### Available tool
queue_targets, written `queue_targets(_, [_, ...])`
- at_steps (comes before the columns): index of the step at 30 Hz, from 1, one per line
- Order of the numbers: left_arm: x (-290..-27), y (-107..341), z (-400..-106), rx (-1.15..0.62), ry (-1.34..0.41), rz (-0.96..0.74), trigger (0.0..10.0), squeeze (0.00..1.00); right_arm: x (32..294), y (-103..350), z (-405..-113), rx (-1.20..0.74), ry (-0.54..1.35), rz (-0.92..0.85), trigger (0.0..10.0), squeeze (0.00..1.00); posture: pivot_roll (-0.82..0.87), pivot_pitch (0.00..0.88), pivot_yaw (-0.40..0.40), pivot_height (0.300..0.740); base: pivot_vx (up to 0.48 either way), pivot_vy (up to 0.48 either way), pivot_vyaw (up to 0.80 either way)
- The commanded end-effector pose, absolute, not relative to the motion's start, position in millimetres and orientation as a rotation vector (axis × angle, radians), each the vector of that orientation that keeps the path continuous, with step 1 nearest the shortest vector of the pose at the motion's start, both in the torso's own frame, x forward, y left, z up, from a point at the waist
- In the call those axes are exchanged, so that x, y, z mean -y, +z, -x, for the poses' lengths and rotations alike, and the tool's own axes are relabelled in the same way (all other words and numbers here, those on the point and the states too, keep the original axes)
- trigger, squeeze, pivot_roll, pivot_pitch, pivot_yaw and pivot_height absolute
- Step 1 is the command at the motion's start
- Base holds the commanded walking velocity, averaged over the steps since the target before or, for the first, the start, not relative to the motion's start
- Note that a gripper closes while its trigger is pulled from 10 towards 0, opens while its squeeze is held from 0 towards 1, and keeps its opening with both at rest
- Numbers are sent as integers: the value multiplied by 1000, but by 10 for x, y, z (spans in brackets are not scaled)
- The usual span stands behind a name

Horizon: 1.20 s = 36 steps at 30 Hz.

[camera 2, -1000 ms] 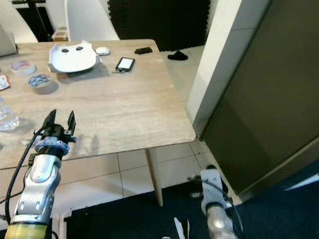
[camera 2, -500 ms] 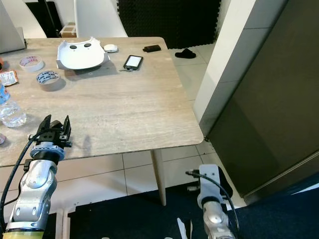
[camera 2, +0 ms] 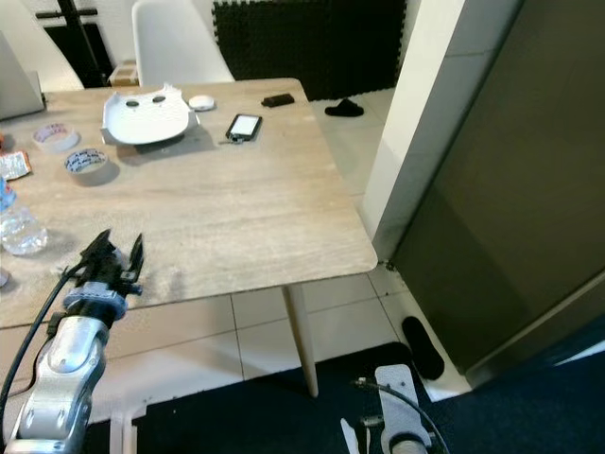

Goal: Restocking fridge

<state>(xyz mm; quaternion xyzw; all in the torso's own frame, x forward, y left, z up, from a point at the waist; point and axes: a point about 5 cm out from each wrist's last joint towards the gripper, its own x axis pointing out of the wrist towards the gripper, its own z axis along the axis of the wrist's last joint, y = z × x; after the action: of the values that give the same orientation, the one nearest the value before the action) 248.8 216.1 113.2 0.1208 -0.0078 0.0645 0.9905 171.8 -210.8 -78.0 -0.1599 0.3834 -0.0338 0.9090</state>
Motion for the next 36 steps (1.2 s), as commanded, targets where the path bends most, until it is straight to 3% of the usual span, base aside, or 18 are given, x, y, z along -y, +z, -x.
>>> queue_targets(1, [-2203,1050,-2413,-28,151,-244,10000,0,2143,-803,-1667,-817,-75,346,10000,0,125,26,-23,740,0,0,0])
queue_targets(7, [-2269,840,-2237,-111,166,-212,10000,0,2157,-793,-1688,-816,-55,370,10000,0,127,21,-36,740,0,0,0])
queue_targets(18, [-2066,971,-2389,-44,70,-189,10000,0,2239,-760,-1717,-801,-146,296,10000,4,98,21,-37,740,0,0,0])
queue_targets(31, [-2063,1080,-2490,3,72,-201,10000,0,2281,-736,-1740,-787,-157,303,10000,4,95,31,-41,740,0,0,0])
queue_targets(36, [-2024,1154,-2576,38,60,-211,10000,0,2498,-611,-1860,-721,-362,183,10000,16,75,34,-44,740,0,0,0])
